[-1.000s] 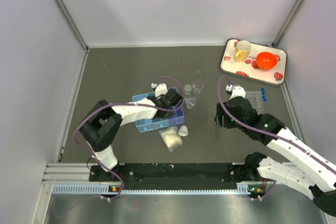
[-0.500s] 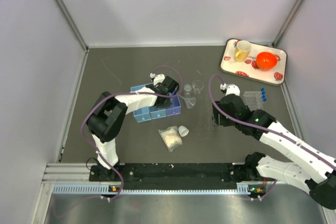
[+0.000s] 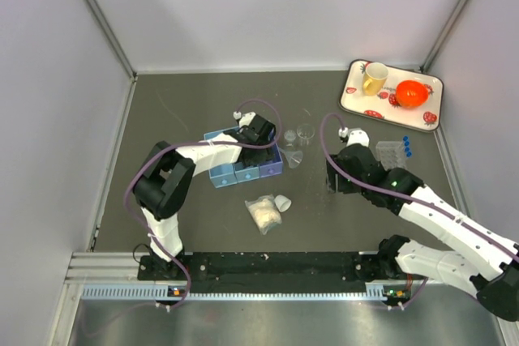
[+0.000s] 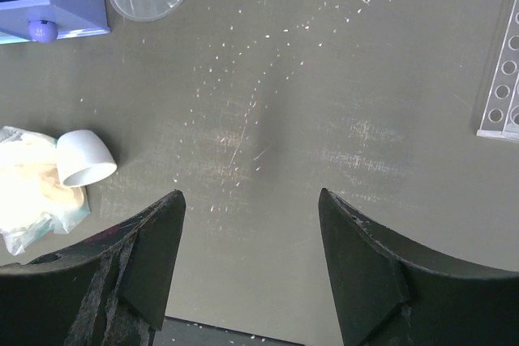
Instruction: Organize the chemistry lab equipment
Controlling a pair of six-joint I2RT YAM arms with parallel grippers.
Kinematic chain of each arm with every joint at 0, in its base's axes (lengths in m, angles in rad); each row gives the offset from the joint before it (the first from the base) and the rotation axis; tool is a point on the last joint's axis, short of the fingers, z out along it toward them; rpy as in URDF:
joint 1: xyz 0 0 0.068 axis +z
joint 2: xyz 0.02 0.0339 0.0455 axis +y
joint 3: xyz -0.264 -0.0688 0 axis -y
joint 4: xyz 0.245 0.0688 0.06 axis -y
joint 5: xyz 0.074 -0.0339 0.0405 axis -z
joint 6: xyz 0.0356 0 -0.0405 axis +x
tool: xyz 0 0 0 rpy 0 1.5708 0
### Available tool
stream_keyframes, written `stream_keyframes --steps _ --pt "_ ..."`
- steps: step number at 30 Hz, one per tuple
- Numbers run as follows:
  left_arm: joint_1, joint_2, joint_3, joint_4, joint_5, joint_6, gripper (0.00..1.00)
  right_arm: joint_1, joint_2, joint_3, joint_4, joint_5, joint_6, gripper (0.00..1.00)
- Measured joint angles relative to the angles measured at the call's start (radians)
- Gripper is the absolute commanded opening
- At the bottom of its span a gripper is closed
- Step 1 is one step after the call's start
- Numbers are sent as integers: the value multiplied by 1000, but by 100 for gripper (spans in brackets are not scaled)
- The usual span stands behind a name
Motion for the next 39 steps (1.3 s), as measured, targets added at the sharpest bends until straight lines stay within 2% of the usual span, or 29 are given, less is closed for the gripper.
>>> stream_keyframes --steps 6,12,19,27,34,38,39 --pt "0 -21 51 -140 -2 32 66 0 29 19 2 5 -1 68" --pt "0 -122 169 -256 -14 103 65 0 116 90 20 40 -21 70" --pt "0 -257 203 -307 -30 187 64 0 194 132 56 52 -38 70" --pt "1 -211 190 -319 -35 216 61 0 196 133 63 47 -37 70" --pt "23 -96 160 -287 4 215 51 0 179 133 64 44 -42 70" --pt "31 -53 148 -274 18 217 40 0 169 133 64 44 -43 70" --pt "32 -46 148 -274 18 219 34 0 169 133 64 44 -43 70"
